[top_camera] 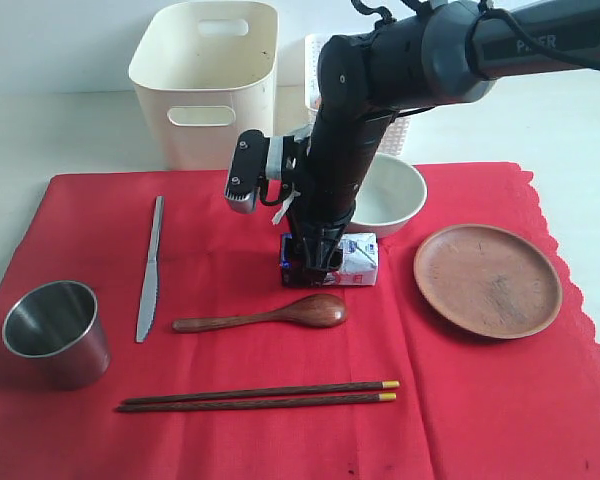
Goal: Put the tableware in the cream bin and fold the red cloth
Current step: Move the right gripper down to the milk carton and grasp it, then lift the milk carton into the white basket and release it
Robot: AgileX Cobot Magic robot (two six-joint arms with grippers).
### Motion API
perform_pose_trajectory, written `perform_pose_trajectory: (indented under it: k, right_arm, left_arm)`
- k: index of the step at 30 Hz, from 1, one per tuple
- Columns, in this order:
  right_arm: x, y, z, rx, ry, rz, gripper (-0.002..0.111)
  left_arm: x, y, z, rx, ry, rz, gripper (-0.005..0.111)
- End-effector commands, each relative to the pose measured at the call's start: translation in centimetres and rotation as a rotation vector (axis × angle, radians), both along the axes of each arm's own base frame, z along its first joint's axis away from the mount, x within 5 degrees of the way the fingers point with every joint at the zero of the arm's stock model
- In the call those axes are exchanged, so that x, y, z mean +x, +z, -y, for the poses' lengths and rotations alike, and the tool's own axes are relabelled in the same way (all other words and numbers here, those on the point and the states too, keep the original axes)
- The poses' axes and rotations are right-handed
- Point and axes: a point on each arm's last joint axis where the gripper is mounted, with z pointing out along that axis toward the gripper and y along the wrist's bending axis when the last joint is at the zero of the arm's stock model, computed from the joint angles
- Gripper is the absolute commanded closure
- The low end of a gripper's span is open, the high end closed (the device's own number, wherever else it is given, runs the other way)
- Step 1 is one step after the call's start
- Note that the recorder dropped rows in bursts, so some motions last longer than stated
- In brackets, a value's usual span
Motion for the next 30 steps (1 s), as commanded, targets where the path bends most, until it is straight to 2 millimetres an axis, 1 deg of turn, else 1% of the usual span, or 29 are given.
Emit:
perform_pose_trajectory:
  k: [1,5,11,14,21,23,30]
  right_arm:
    - [0.05,0.01,-0.02,0.002,-0.010,0.008,0.034]
    - [0.03,0.01,-0.05,0.005,-0.010,0.006,0.040]
    - [0.03,0.01,-0.05,0.005,-0.010,0.006,0.057]
    - [0.03,0.01,-0.05,0.005,-0.008,0.007,0.067]
    - [0.12,0.04,-0.13,0.014,-0.006,0.018,0.102]
    - [0.13,0.04,-0.14,0.016,-0.006,0.019,0.108]
    - [0.18,0.06,-0.18,0.020,-0.007,0.025,0.108]
  left_arm:
    - [-0.04,0.04,-0.01,0.003,0.002,0.008,0.107]
    - [-0.04,0.04,-0.01,0.003,0.002,0.008,0.107]
    - [-0.04,0.04,-0.01,0.003,0.002,0.008,0.107]
    - [-0.04,0.04,-0.01,0.003,0.002,0.008,0.107]
    - [-0.04,0.04,-0.01,0.003,0.002,0.008,0.107]
    - [-0.04,0.04,-0.01,0.003,0.002,0.008,0.107]
    - [-0.04,0.04,-0.01,0.003,0.002,0.008,0.107]
